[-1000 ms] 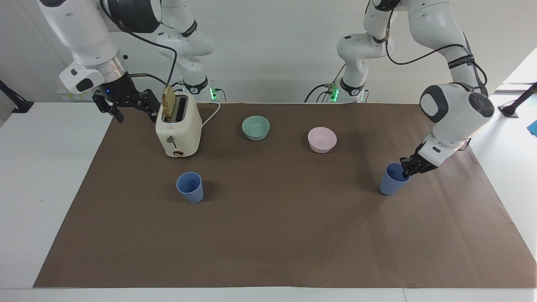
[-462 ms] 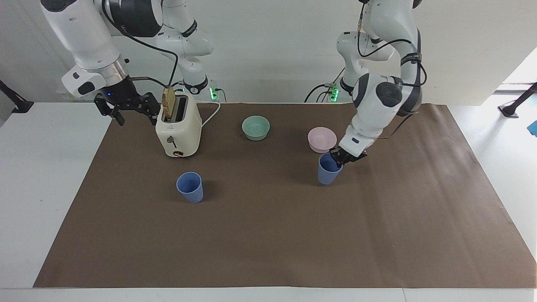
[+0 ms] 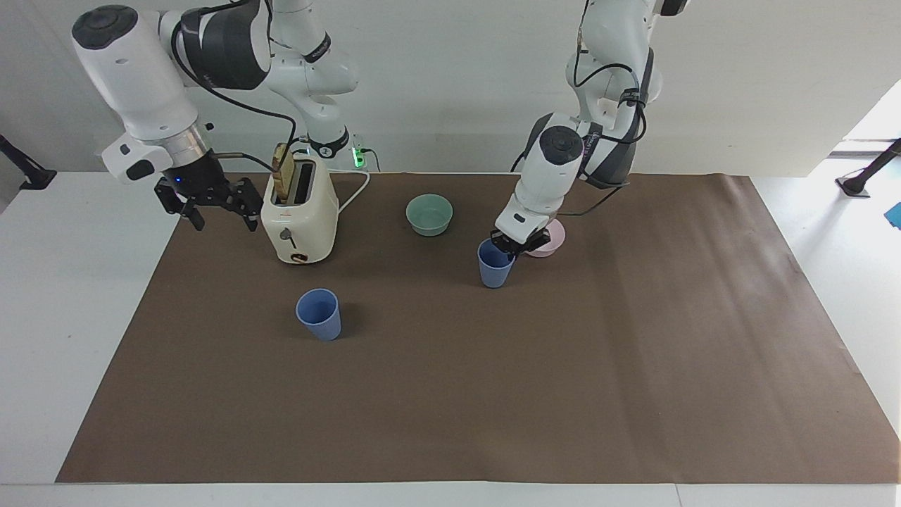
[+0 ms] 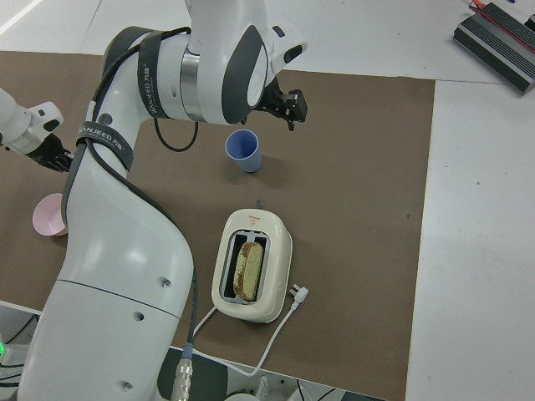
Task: Stack blue cups with both arms
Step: 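Carry the blue cup with the left gripper and set it near the bowls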
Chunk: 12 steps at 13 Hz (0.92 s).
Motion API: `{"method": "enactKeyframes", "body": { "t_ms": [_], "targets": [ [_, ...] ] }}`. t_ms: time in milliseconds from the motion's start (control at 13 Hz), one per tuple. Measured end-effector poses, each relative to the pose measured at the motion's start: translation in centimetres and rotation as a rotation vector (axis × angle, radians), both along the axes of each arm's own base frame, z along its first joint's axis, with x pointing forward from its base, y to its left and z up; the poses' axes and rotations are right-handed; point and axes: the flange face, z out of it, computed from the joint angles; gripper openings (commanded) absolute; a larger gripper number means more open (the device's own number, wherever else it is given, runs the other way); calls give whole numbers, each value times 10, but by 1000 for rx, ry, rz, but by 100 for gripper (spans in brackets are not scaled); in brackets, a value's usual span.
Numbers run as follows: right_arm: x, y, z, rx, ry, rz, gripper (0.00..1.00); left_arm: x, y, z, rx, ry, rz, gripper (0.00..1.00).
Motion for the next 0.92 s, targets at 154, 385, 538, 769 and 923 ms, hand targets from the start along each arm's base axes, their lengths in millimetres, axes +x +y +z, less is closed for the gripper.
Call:
{"method": "enactKeyframes", "body": {
  "t_ms": [154, 385, 538, 769, 923],
  "targets": [
    [7, -1, -26, -1, 13, -2, 100, 2, 4, 0, 1, -1, 8, 100],
    [16, -4, -61, -2, 40, -7, 100, 10, 6, 10, -10, -22, 18, 100],
    [15, -7, -84, -2, 47, -12, 100, 16, 10, 31, -28, -53, 23, 100],
    [9, -7, -115, -2, 55, -18, 100, 32, 50, 92, -60, -117, 29, 100],
    [7, -3, -123, -1, 51, -47, 100, 39, 103, 130, -47, -149, -18, 100]
  ]
}}
